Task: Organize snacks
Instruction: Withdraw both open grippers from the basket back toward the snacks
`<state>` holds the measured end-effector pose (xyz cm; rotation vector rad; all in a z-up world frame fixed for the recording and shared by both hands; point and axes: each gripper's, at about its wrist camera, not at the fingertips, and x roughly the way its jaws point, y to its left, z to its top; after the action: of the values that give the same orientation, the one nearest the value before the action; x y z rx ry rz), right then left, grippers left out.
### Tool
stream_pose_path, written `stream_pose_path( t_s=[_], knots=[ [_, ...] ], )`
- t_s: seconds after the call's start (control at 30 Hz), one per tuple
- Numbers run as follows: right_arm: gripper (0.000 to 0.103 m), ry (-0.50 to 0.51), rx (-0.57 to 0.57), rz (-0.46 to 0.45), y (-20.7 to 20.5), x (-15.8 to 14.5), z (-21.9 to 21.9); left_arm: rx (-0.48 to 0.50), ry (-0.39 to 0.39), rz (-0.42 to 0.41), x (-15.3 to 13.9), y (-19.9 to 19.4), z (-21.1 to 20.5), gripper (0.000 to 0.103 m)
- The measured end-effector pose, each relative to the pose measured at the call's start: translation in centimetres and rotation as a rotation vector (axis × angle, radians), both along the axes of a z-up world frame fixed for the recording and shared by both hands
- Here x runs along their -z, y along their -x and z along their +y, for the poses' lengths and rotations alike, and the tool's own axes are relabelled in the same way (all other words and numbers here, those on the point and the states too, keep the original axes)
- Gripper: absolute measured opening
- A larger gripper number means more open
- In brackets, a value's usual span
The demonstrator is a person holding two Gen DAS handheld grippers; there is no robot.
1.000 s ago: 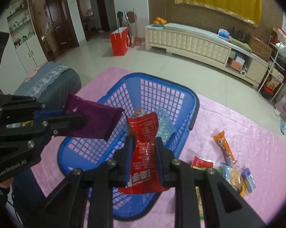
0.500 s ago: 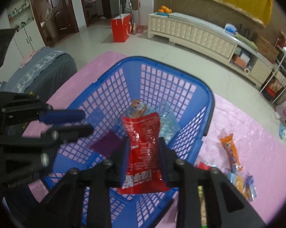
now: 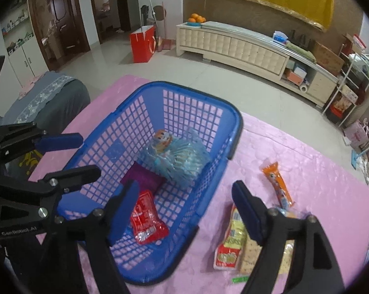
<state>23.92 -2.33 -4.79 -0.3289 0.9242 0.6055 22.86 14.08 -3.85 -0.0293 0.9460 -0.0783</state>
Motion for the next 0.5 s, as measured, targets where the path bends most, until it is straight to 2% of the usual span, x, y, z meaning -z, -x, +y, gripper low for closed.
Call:
stream_pose_path(
  t_s=[0.33,0.43,0.5],
  knots=[
    [0.082,-0.052,0.060,-0.007,2.3,-2.7,-4.3,0.035,-0.032,-0.048,-3.1,2.4,-3.7,0.046],
    [0.082,-0.061,0.073,-0.017,3.0,-3.4,-5.6,0.049,-0.045,-0.069,-3.9,3.0,-5.1,0.054],
    [0.082,-0.071,0.081,-0.024,3.4,-3.8,-6.5,0.061,-0.051,-0.083,-4.3,3.3,-6.2,0.057]
  ],
)
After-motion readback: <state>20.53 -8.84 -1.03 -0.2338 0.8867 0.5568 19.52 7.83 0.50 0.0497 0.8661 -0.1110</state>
